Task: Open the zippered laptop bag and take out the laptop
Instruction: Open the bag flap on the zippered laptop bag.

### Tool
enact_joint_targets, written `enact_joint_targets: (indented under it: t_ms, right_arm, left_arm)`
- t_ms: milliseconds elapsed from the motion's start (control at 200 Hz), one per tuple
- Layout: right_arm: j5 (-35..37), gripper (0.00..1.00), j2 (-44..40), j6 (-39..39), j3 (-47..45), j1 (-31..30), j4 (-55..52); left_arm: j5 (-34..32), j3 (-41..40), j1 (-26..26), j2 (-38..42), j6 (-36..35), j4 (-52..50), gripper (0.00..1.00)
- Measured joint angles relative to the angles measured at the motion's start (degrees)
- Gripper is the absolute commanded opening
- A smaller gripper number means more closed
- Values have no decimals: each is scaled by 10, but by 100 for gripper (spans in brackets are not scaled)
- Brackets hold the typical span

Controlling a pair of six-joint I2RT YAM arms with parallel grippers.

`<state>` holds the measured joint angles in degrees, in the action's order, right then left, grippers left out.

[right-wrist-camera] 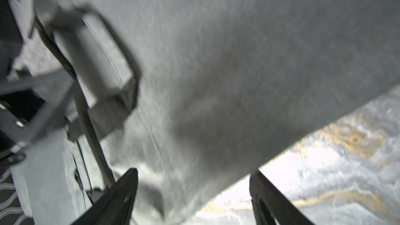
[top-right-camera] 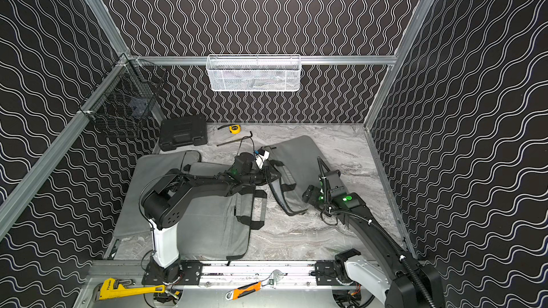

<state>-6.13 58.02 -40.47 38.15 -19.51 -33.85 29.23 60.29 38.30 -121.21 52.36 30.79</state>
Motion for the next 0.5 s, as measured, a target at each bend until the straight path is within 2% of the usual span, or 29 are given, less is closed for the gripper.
enact_joint_targets:
  t_ms: [245,500]
  right_arm:
    - [-40,80,-2,32,31,-10,-61]
    - [-23,82,3,66,100,-29,-146]
  left_arm:
    - [-1,-11,0,3,-3,0,0]
    - [0,-19,0,-5,2,17,0]
